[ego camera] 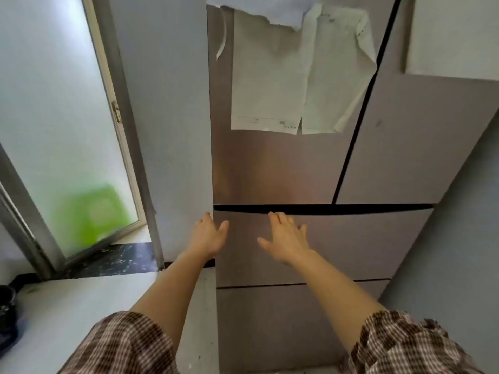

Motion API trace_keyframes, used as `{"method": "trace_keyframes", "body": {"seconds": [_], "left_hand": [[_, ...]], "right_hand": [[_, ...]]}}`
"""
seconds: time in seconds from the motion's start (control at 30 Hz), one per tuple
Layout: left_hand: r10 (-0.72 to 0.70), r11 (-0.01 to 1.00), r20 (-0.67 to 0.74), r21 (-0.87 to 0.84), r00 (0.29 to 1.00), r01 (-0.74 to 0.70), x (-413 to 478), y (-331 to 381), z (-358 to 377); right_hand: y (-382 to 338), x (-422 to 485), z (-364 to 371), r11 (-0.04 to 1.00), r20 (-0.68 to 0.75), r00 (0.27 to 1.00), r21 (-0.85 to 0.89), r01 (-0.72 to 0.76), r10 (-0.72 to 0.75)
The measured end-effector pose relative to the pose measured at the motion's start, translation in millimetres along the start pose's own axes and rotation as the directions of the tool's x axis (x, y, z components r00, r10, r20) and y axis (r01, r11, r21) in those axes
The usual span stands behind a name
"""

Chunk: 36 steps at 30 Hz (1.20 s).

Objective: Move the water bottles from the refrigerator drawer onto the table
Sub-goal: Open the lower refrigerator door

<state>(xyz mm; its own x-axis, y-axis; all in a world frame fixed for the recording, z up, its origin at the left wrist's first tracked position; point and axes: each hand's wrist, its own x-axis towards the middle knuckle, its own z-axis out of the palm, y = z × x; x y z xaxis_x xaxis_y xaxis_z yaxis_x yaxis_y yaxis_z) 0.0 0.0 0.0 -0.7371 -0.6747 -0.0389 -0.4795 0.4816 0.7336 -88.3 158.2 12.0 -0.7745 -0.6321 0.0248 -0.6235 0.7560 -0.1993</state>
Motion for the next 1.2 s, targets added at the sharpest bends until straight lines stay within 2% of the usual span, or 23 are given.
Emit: {"method": "trace_keyframes", "body": {"seconds": [0.1, 0.23, 0.37, 0.6, 0.67, 0.73, 0.8, 0.83, 0.87, 0.93, 0.97, 1.0, 1.1, 1.2], "left_hand": [[0.021, 0.98, -0.026, -0.195, 0.999, -0.026, 29.4, -6.8, 4.9], [0.058, 0.944, -0.055, -0.321, 0.997, -0.073, 48.8, -9.6, 14.6], [0.023, 0.948, -0.064, -0.315, 0.998, -0.043, 56.8, -10.8, 17.3], [0.04, 0.977, -0.092, -0.203, 0.995, -0.058, 37.1, -16.6, 8.0], [0.05, 0.979, -0.011, -0.198, 0.999, -0.051, 22.5, -19.6, 0.9], [0.075, 0.978, 0.138, -0.206, 0.988, -0.046, 10.4, -20.0, -8.3], [0.133, 0.977, 0.273, -0.195, 0.953, -0.08, -3.7, -14.7, -16.7], [0.188, 0.977, 0.334, -0.156, 0.924, -0.142, -11.7, -10.3, -20.2], [0.247, 0.969, 0.407, -0.1, 0.879, -0.226, -21.4, -4.0, -22.8], [0.339, 0.922, 0.576, -0.046, 0.744, -0.385, -47.4, 14.2, -20.4], [0.349, 0.913, 0.628, -0.06, 0.695, -0.403, -57.5, 18.6, -17.3], [0.356, 0.909, 0.659, -0.081, 0.662, -0.408, -71.0, 26.2, -11.0], [0.408, 0.896, 0.665, -0.161, 0.625, -0.413, -101.3, 42.8, 24.5], [0.467, 0.871, 0.686, -0.25, 0.557, -0.422, -116.5, 60.5, 70.1]], "right_hand": [[-5.5, 21.1, 11.8, 1.0, 0.019, 1.0, -0.014, -0.021, 0.021], [-1.9, 33.9, 20.6, 0.999, 0.067, 0.997, -0.037, -0.037, 0.039], [2.4, 39.1, 15.8, 0.998, 0.097, 0.995, -0.06, -0.022, 0.028], [1.9, 19.6, 8.0, 1.0, 0.121, 0.992, -0.019, -0.024, 0.026], [6.7, 2.1, 5.0, 1.0, 0.11, 0.994, 0.018, -0.02, 0.018], [10.9, -16.7, -0.4, 0.998, 0.094, 0.995, 0.059, -0.028, 0.023], [17.5, -36.9, -5.7, 0.994, 0.048, 0.998, 0.099, -0.034, 0.029], [21.2, -47.9, -7.6, 0.99, 0.024, 0.999, 0.134, -0.035, 0.032], [25.0, -59.0, -8.9, 0.984, 0.0, 0.999, 0.172, -0.038, 0.038], [34.8, -87.5, -12.9, 0.974, -0.053, 0.997, 0.219, -0.051, 0.064], [37.0, -97.6, -13.7, 0.975, -0.077, 0.995, 0.217, -0.045, 0.063], [41.8, -110.0, -15.3, 0.977, -0.102, 0.992, 0.21, -0.049, 0.071], [63.5, -144.8, -24.2, 0.977, -0.15, 0.98, 0.189, -0.102, 0.132], [94.7, -175.1, -35.3, 0.96, -0.18, 0.952, 0.184, -0.213, 0.246]]}}
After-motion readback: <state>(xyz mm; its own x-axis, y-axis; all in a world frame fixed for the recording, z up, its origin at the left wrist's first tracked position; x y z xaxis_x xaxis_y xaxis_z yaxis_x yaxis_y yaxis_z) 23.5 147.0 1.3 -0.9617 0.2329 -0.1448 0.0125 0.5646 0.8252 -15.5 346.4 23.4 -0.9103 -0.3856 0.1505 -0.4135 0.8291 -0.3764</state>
